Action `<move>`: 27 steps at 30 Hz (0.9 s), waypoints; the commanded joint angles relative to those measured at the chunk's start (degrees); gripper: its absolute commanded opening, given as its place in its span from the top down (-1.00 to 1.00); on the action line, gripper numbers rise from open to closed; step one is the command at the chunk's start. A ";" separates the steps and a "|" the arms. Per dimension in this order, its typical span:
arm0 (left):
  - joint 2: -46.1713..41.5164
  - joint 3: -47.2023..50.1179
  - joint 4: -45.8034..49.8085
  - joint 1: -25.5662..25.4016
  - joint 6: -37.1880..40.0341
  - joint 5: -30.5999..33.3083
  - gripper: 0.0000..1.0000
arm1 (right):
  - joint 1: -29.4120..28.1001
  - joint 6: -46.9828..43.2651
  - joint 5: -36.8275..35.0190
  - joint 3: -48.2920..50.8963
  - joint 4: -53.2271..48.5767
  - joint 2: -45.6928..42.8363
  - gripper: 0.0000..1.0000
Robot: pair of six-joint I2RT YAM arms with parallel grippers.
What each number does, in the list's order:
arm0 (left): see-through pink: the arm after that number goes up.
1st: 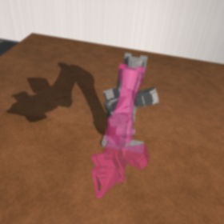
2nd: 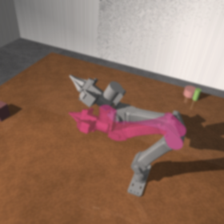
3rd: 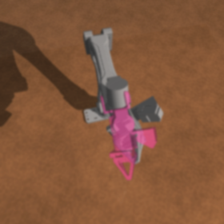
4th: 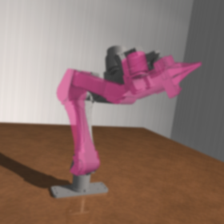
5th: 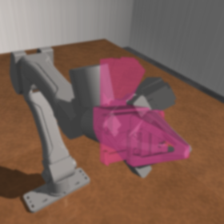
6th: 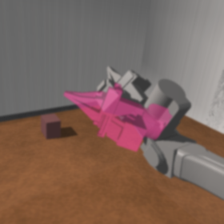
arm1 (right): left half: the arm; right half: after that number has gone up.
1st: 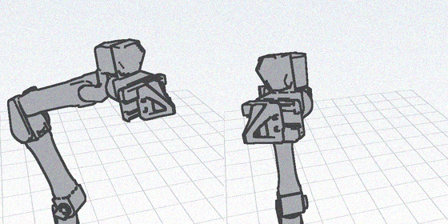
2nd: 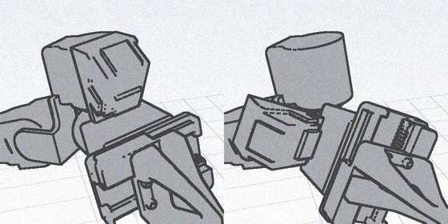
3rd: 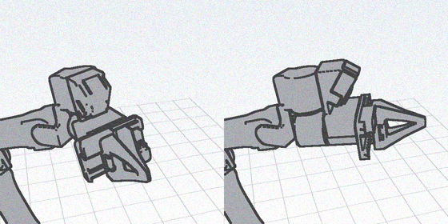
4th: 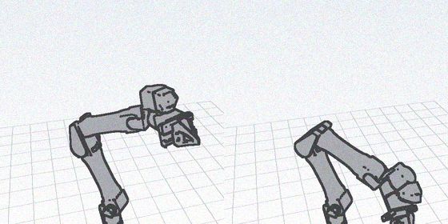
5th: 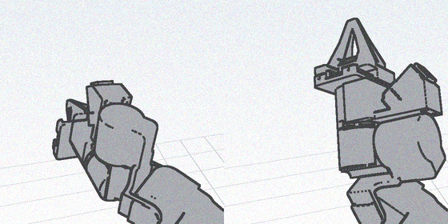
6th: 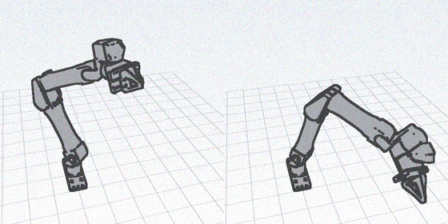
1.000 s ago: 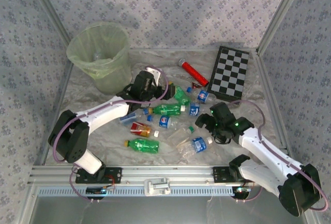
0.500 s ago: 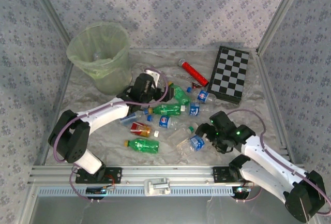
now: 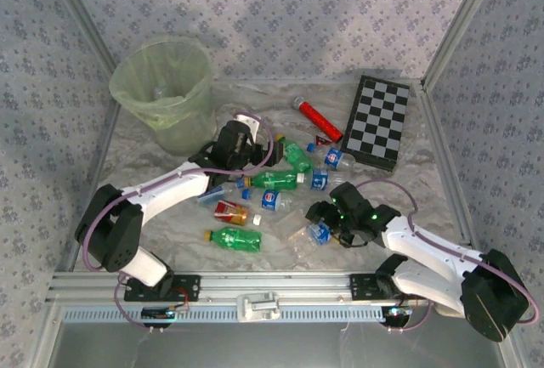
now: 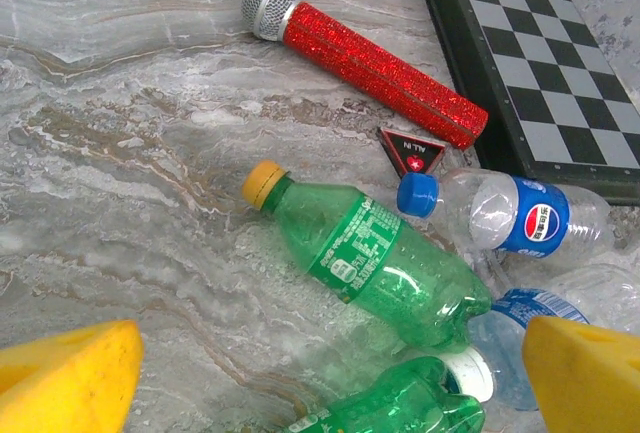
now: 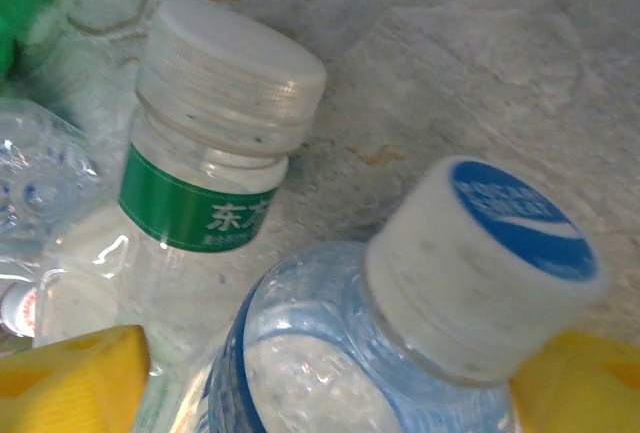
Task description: Put the plastic bottles in the bin
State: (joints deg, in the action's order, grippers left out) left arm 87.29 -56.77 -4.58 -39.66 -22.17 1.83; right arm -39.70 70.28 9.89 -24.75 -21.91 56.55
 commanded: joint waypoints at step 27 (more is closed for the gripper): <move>-2.12 -0.16 1.15 -0.19 -0.85 1.93 -0.95 | -0.14 -2.49 -3.88 -0.65 -0.53 2.93 -0.17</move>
State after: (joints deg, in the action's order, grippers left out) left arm 87.29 -56.77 -4.05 -39.66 -22.24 2.66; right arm -39.68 69.87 8.21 -23.68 -20.97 59.31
